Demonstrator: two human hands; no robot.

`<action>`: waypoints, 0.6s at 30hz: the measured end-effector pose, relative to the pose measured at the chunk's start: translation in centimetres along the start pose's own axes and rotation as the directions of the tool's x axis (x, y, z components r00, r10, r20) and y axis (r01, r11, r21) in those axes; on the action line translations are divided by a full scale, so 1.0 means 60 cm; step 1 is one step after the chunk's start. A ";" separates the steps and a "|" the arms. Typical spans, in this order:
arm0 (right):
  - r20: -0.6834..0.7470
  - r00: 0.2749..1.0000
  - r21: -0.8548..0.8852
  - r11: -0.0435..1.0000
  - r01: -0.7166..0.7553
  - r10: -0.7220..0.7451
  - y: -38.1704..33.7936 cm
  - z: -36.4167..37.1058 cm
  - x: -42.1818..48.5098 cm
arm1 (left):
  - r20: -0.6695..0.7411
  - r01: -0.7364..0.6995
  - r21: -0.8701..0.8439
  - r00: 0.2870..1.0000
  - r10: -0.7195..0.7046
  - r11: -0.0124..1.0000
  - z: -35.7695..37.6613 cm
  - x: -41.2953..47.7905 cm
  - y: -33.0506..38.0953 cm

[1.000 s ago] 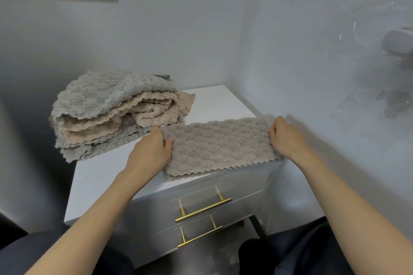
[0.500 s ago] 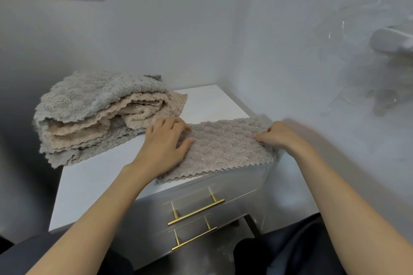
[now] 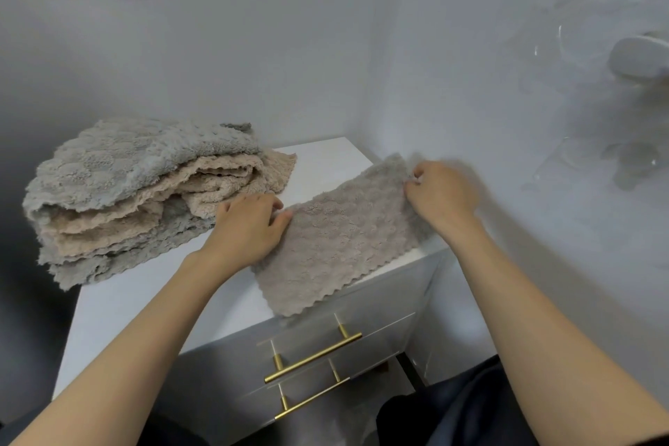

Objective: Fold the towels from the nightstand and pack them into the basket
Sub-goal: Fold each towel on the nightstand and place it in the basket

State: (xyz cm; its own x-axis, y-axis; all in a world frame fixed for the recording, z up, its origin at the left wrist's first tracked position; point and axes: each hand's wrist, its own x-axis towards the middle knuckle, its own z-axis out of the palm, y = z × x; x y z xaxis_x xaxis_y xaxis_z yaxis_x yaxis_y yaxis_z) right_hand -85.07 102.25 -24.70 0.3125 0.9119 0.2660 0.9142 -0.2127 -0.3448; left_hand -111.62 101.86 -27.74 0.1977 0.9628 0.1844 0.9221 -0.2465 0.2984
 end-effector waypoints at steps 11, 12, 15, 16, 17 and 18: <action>0.050 0.992 0.571 0.818 0.070 -0.119 -0.088 0.036 0.049 | 0.177 0.095 -0.347 0.984 -0.035 0.933 0.001 -0.009 0.005; 0.087 0.983 0.621 0.780 0.072 -0.160 -0.096 0.036 0.050 | 0.190 0.108 -0.387 0.981 -0.035 0.916 0.003 -0.010 0.008; 0.212 0.927 0.717 0.694 0.069 -0.311 -0.115 0.044 0.047 | 0.176 0.122 -0.402 0.983 -0.055 0.907 0.007 -0.012 0.011; 0.251 0.901 0.731 0.679 0.064 -0.355 -0.118 0.049 0.044 | 0.169 0.131 -0.378 0.983 -0.071 0.917 0.007 -0.014 0.011; 0.277 0.880 0.735 0.675 0.064 -0.385 -0.119 0.053 0.042 | 0.158 0.134 -0.346 0.984 -0.083 0.928 0.006 -0.015 0.012; 0.295 0.868 0.726 0.684 0.068 -0.400 -0.119 0.055 0.040 | 0.143 0.133 -0.317 0.985 -0.091 0.939 0.005 -0.017 0.013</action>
State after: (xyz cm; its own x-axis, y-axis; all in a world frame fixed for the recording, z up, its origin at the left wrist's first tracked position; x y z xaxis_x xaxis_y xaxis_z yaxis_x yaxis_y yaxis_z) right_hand -91.67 107.14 -24.58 -0.1707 0.9799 0.1033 0.4593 0.1719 -0.8715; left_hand -111.01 100.71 -27.99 0.1586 0.9871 0.0203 0.7864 -0.1387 0.6019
